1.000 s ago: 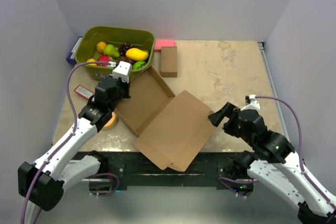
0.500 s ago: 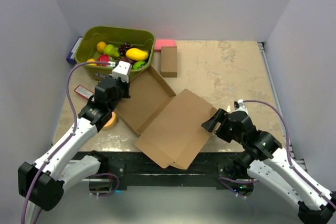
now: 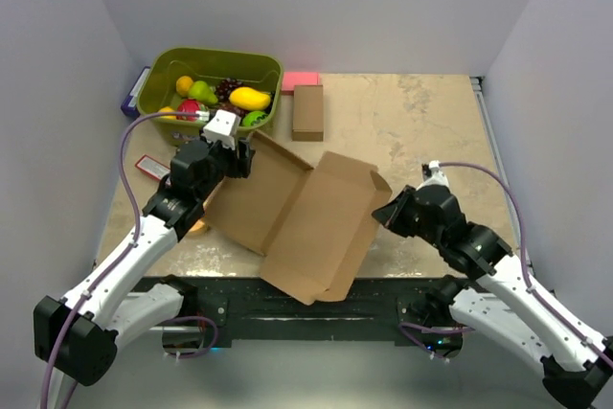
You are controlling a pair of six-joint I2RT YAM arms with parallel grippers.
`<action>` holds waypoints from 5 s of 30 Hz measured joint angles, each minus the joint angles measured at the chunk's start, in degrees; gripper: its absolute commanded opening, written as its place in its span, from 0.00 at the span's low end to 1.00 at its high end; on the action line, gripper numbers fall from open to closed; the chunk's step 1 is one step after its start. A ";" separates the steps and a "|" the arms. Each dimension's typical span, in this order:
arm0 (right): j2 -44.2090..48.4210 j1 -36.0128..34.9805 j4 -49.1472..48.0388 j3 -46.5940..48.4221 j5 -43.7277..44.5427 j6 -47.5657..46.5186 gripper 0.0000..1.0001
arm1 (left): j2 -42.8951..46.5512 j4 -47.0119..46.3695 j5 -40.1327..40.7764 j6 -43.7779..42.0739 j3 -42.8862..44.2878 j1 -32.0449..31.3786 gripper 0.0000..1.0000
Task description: Fold the paper box
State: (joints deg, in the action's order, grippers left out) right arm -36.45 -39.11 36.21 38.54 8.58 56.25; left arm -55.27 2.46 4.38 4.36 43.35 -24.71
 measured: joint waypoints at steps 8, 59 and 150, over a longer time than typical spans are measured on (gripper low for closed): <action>-13.62 0.02 6.93 25.09 2.93 -19.06 0.00 | 3.37 -4.90 -7.28 -0.15 0.04 0.28 0.97; -35.67 0.13 19.39 52.09 -2.93 -47.76 0.99 | -18.84 -5.09 -57.13 -10.34 13.40 -0.22 0.00; -7.41 21.81 -69.16 -27.54 -5.05 -34.23 0.00 | -1.38 11.43 15.34 16.83 -8.26 7.85 0.94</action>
State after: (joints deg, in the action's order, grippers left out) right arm -43.86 -17.30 -32.95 11.00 3.53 22.02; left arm -56.64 13.89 19.73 21.19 35.09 -16.86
